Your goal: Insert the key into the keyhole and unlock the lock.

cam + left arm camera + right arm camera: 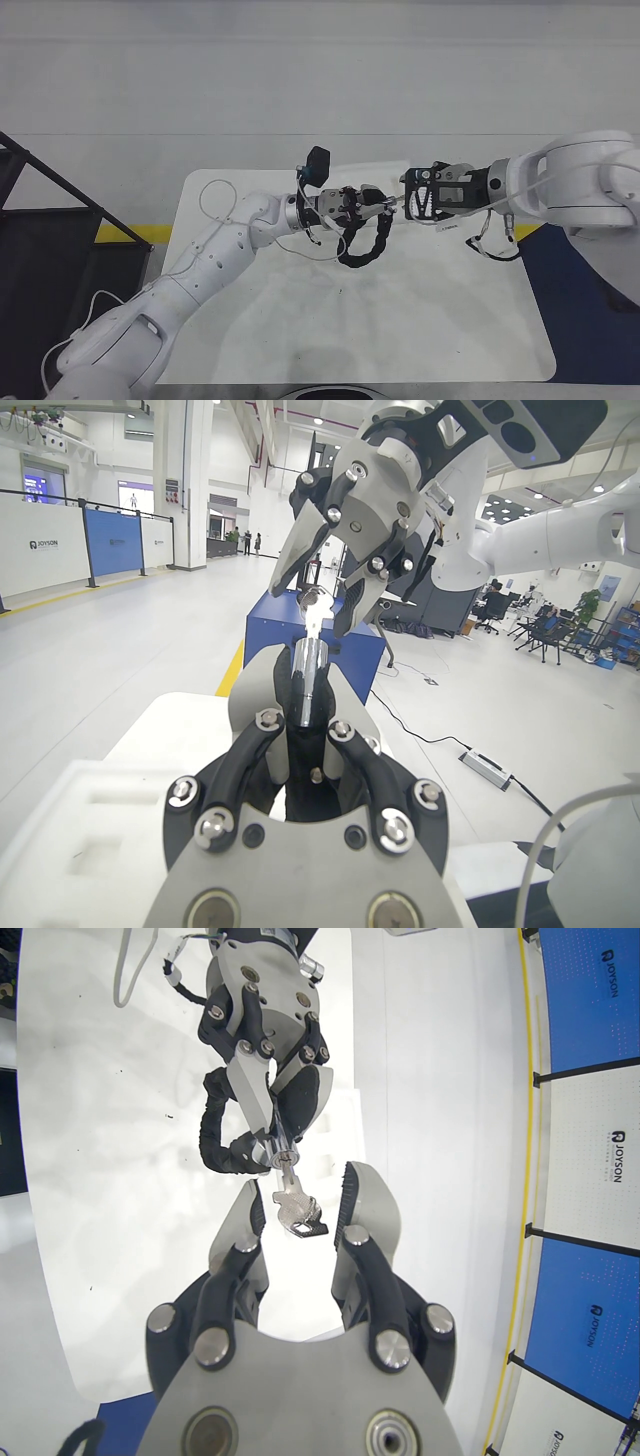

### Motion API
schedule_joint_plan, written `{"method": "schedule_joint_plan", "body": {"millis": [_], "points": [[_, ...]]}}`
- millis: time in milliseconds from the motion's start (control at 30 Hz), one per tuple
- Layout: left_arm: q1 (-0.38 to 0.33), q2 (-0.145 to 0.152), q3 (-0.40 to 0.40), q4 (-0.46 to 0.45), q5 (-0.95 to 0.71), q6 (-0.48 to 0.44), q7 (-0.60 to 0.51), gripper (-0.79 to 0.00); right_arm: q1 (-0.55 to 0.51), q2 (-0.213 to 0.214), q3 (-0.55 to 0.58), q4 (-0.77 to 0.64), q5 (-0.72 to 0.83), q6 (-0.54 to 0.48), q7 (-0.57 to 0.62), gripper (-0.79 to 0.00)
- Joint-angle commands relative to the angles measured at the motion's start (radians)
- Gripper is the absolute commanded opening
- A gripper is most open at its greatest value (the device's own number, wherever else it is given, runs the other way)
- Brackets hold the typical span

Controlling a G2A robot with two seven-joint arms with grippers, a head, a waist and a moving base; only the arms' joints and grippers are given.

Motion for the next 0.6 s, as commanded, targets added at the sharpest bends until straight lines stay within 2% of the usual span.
{"method": "schedule_joint_plan", "body": {"millis": [0, 267, 333, 567], "points": [[-0.005, 0.001, 0.011, 0.0, -0.009, 0.0, -0.001, -0.785, 0.002, -0.001, -0.001, 0.0, -0.001, -0.002, 0.001, -0.533], [-0.027, 0.004, 0.049, 0.01, -0.045, 0.0, 0.001, -0.785, 0.007, 0.0, 0.001, 0.001, 0.004, -0.011, 0.004, -0.683], [-0.032, 0.004, 0.058, 0.011, -0.05, 0.0, 0.003, -0.785, 0.006, 0.001, 0.003, 0.0, 0.007, -0.013, 0.007, -0.785], [-0.045, 0.006, 0.079, 0.015, -0.054, 0.0, 0.016, -0.785, -0.004, 0.005, 0.012, 0.024, 0.091, -0.013, -0.007, -0.785]]}}
